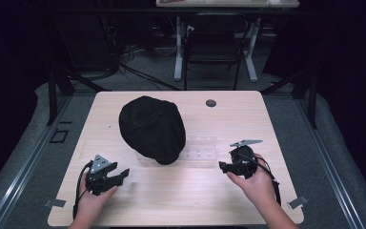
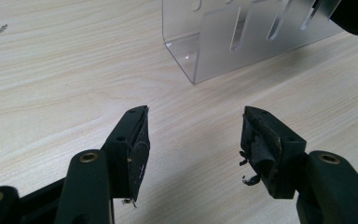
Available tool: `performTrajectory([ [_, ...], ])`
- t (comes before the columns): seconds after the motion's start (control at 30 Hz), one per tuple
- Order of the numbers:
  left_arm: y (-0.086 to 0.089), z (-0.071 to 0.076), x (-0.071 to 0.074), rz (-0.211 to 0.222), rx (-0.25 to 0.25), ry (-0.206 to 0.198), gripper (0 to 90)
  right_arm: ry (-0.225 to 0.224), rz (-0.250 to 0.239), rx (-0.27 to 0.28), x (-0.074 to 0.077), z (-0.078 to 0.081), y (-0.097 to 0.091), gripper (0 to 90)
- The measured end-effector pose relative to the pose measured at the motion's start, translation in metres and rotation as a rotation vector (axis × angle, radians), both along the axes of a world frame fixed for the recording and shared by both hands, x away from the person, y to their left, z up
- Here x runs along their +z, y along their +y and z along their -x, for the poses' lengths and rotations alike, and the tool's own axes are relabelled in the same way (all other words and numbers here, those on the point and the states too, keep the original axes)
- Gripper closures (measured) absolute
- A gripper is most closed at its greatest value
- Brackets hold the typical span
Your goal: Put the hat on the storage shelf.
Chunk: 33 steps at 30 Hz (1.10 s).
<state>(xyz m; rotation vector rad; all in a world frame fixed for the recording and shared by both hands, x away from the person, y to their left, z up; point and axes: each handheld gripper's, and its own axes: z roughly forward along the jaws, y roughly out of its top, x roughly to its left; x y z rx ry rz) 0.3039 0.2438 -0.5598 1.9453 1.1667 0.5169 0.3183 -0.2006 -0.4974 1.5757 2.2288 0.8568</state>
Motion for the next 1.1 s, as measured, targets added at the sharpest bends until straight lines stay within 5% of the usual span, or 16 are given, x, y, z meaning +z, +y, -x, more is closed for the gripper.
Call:
performTrajectory([
  [0.67,-0.002,0.0,-0.003,-0.006,-0.006,0.005,42.3,-0.085,-0.046,-0.063,-0.046,0.021,-0.016,44.8],
  [0.97,-0.005,0.0,-0.004,-0.017,-0.025,0.011,42.3,-0.127,-0.025,-0.059,-0.054,0.025,-0.018,43.4],
  [1.1,-0.008,0.001,-0.005,-0.012,-0.034,0.011,42.3,-0.134,-0.064,-0.055,-0.057,0.027,-0.02,43.2],
])
